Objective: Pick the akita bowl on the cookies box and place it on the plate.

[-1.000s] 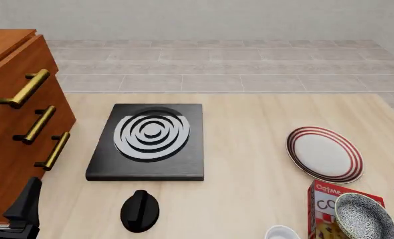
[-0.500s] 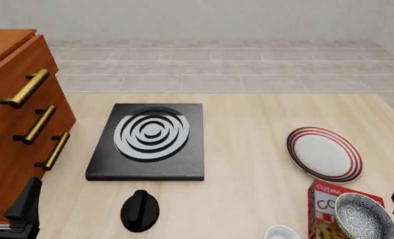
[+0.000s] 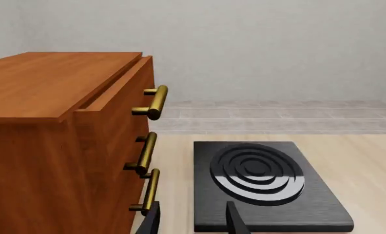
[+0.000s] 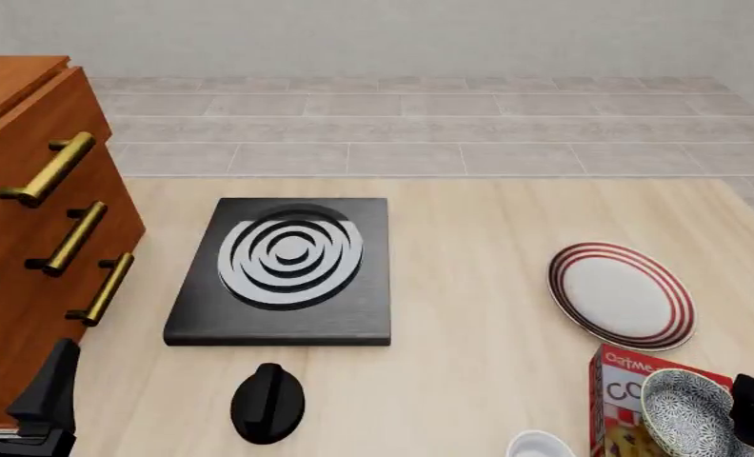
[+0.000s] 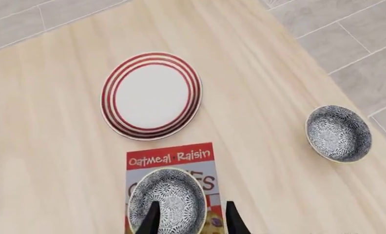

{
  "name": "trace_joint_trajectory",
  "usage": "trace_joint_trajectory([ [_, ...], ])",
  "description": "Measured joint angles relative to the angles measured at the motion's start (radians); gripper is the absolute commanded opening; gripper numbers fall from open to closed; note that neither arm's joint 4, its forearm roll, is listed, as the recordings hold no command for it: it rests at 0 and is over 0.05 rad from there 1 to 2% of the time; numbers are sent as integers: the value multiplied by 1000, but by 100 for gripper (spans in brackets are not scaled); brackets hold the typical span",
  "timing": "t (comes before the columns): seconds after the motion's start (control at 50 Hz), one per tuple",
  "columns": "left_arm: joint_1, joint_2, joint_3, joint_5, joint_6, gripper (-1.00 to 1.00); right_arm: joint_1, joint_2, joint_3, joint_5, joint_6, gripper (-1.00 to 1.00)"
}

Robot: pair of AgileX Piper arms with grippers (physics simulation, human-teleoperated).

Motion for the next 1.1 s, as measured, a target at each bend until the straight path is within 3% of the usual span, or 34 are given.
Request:
trace_joint_trajectory([
  [1.1,0,0,0,0,0,100,19,157,162,-235,-2,100],
])
